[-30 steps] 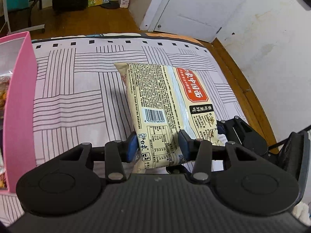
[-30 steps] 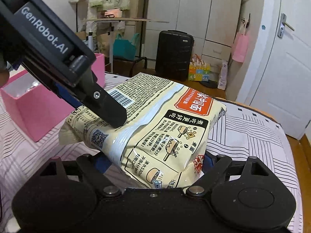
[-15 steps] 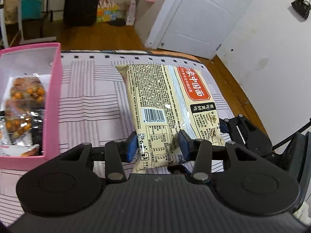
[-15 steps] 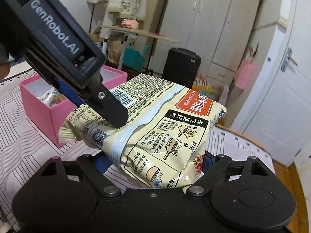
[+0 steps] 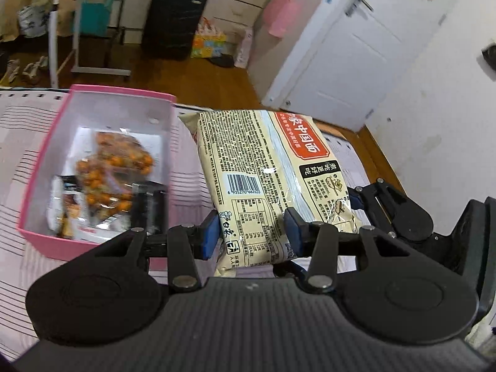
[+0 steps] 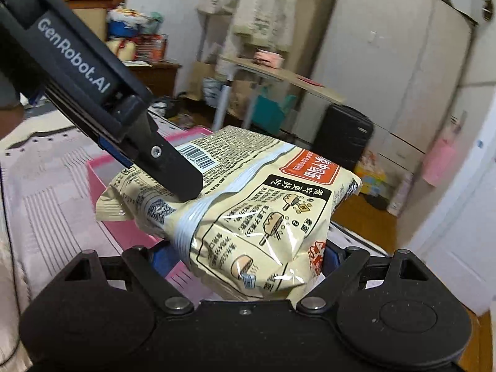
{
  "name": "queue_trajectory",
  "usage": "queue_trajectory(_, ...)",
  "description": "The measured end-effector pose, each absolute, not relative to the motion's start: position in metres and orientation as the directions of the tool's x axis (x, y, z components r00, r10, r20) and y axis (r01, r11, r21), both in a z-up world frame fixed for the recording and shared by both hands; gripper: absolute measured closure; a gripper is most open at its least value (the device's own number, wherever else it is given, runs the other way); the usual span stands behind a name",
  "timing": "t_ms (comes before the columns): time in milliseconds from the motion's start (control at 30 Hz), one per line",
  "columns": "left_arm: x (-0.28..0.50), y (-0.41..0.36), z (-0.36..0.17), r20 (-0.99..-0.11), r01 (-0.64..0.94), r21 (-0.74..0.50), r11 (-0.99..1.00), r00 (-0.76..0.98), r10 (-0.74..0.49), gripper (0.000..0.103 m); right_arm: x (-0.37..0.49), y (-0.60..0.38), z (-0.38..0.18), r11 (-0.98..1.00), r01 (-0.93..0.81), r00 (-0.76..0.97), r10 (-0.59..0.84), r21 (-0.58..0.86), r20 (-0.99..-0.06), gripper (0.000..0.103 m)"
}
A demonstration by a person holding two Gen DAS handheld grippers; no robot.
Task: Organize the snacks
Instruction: 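Lift the cream bag with the left gripper and carry it over the pink box, then open the left gripper to drop the cream bag into the pink box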
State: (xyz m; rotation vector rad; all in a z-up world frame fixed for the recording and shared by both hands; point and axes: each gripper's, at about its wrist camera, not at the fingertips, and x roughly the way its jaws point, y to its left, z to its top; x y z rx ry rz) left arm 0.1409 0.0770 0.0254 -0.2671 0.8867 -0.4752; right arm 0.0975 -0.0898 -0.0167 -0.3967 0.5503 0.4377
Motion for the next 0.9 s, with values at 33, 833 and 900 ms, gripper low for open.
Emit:
queue_trajectory(33,0.144,0.087,0.025,-0.674,0.27,-0.417,0.868,0.548,-0.495,0.06,0.104,-0.082,-0.017,0.826,-0.51,0.761,0.303,-0.241,-0.574,0.012)
queue_trajectory(833,0.227,0.186,-0.065,-0.791,-0.033,-0.265,0.964,0.578,-0.198,0.058,0.2,0.007,-0.088,0.692,-0.714,0.437,0.558,0.105,-0.706,0.006)
queue_trajectory(900,0.222,0.183,-0.071,-0.79,-0.024,-0.248,0.969,0.583,-0.188,0.06,0.191,-0.002,-0.085,0.709,-0.697,0.459,0.557,0.109,-0.692,0.004)
